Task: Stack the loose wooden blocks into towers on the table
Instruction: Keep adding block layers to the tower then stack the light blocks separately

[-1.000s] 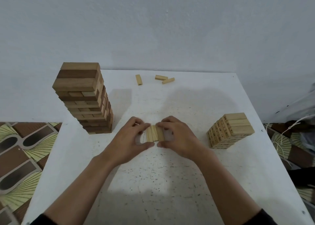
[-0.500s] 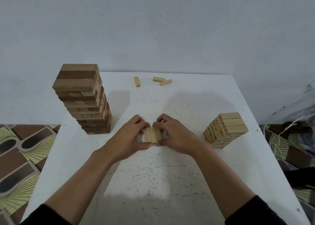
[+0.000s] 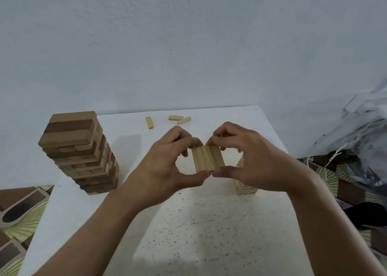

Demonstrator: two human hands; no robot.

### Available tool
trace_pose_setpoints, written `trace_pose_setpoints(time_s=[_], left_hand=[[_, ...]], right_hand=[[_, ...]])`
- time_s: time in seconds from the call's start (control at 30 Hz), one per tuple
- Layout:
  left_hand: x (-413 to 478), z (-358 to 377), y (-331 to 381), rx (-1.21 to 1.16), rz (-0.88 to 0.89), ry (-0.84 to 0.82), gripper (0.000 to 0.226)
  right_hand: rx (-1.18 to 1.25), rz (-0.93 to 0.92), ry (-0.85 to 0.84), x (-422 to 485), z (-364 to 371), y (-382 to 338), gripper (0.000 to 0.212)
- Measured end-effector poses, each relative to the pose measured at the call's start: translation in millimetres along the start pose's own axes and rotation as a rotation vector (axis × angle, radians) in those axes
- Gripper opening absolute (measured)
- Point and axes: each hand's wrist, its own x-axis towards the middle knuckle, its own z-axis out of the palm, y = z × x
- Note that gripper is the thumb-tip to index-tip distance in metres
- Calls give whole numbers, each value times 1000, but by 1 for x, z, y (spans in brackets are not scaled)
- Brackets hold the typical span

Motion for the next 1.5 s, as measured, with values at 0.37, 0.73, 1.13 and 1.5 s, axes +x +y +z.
trace_pose_setpoints(time_s=[0.37,0.73,1.13,1.5], left_hand=[[56,77,37,-33,-28,-53,58],[56,98,42,43,-84,28,61],[54,100,38,55,-104,38,70],[53,101,37,48,-114,37,74]], right_hand=[[38,195,-44,-46,-56,78,49],[76,195,-88,-51,-52,101,50],[90,200,-127,-47,-48,105,52],[124,189,-125,-45,-46,106,54]])
